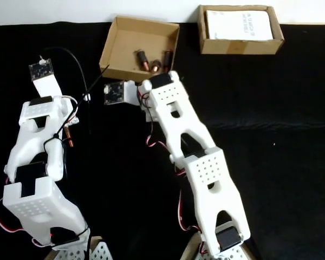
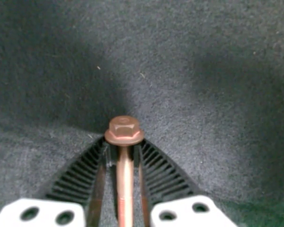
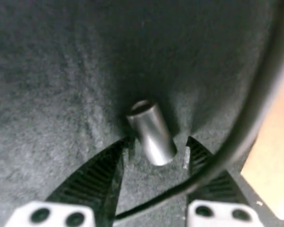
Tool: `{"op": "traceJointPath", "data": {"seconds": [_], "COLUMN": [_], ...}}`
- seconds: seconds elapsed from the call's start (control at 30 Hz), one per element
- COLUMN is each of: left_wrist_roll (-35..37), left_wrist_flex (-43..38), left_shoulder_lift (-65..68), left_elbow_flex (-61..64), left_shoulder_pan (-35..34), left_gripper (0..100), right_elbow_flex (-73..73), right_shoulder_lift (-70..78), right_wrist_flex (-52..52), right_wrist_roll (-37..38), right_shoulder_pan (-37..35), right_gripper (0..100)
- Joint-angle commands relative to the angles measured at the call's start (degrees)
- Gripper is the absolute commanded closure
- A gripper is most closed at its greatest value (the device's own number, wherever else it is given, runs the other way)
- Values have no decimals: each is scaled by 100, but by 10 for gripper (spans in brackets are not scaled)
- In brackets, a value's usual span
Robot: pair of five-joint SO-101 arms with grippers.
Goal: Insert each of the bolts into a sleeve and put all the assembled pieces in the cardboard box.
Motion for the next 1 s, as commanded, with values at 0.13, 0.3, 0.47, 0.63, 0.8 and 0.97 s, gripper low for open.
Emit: {"op": "traceJointPath", "data": {"seconds": [0.13, 0.3, 0.47, 0.63, 0.8, 0.97], "left_wrist_roll": [44, 44, 44, 35, 35, 35], "left_wrist_flex": [-79, -79, -70, -62, -62, -62], "left_shoulder_lift": [-374, -374, -374, -374, -374, -374], "left_elbow_flex": [-4, -4, -4, -4, -4, -4], "left_shoulder_pan": [-48, -48, -48, -48, -48, -48], "left_gripper": [991, 991, 991, 991, 991, 991], "right_elbow_flex": [-48, -57, -57, -57, -48, -48], "right_shoulder_lift": [295, 664, 760, 760, 752, 716], "right_wrist_flex": [-127, -127, -127, -127, 119, 919], "right_wrist_roll": [273, 281, 273, 281, 571, 844], "right_shoulder_pan": [-84, -57, 13, 40, 22, 13], "right_gripper": [826, 827, 827, 826, 879, 962]}}
